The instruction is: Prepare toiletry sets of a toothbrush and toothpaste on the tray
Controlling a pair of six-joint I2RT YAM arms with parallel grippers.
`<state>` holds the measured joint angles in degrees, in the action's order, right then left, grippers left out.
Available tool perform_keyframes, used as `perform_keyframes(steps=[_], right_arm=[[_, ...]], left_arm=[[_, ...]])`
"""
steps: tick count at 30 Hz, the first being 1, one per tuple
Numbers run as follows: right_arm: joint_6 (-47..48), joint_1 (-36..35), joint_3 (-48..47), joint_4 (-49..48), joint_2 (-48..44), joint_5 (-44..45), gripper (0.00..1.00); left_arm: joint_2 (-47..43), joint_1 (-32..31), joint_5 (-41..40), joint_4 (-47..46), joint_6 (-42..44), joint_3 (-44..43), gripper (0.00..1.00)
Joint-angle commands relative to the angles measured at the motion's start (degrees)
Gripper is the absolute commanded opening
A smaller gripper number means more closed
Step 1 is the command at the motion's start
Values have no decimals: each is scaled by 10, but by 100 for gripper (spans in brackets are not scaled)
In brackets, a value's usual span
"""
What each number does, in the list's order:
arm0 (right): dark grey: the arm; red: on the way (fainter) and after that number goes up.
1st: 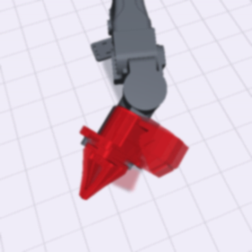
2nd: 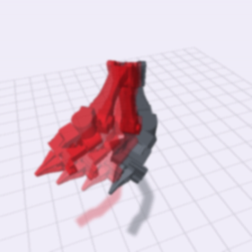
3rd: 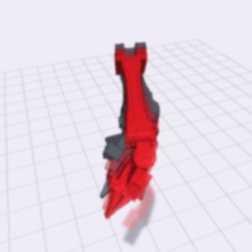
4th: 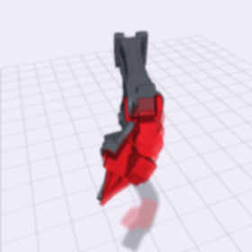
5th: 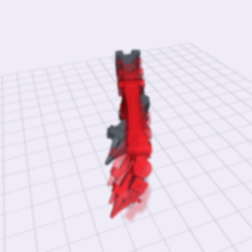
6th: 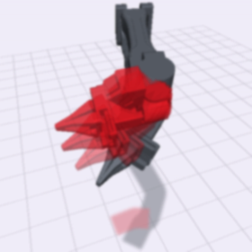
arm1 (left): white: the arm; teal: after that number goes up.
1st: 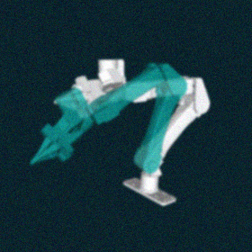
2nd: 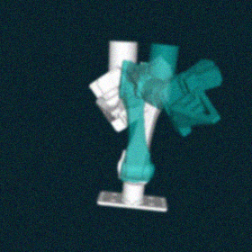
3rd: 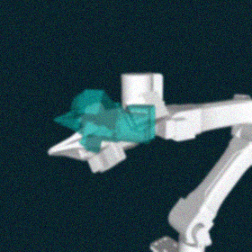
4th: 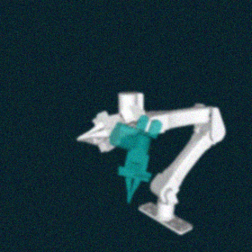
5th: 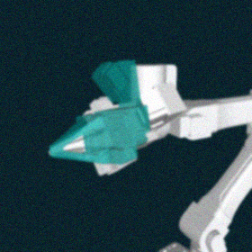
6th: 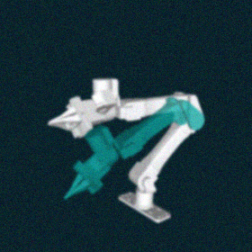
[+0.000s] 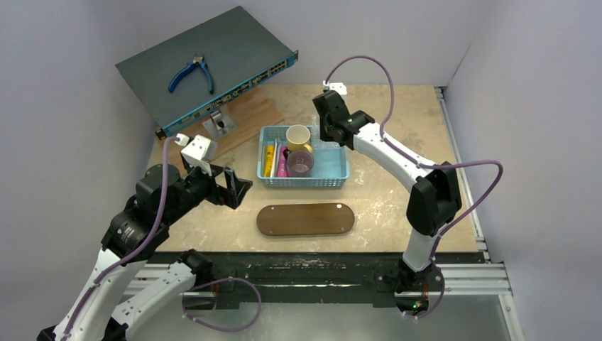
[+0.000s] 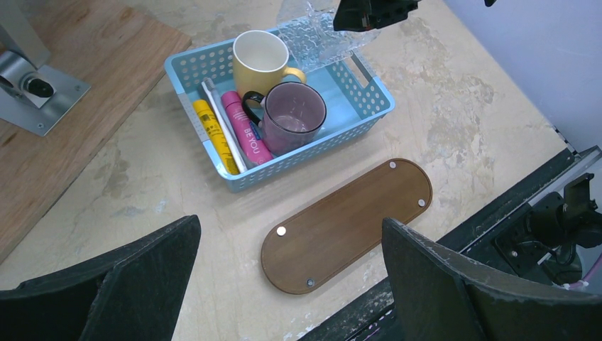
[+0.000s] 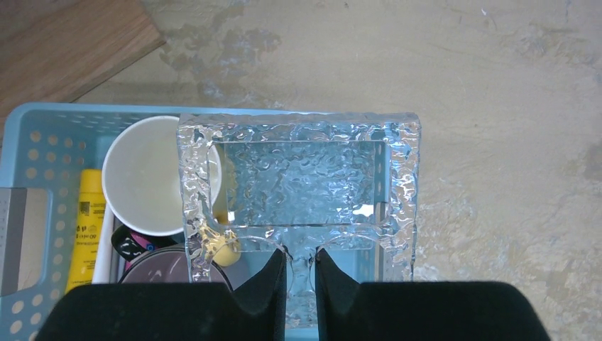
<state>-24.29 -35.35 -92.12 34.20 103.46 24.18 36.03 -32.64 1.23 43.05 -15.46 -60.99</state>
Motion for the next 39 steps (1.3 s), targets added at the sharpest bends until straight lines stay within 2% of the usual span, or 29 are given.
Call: perform_keyframes(steps=[1,9,20,32,39], right_arm=[[8,-10,-27,14,-35,31,0],[3,-36,-18,41,-75,53,0],[-61,-99,47,79,-141,61,0],[-190,-195,122,134,-224,102,0],[-258,-249,151,170,-228,110,0]], left_arm=[[-3,0,-4,-5,5,-3,98],[-5,0,-4,-5,5,-3,98],[-12,0,-6,-5,3,-2,98],[-13,0,-11,-6,3,-1,98],[-14,-1,-11,-5,2,-1,98]])
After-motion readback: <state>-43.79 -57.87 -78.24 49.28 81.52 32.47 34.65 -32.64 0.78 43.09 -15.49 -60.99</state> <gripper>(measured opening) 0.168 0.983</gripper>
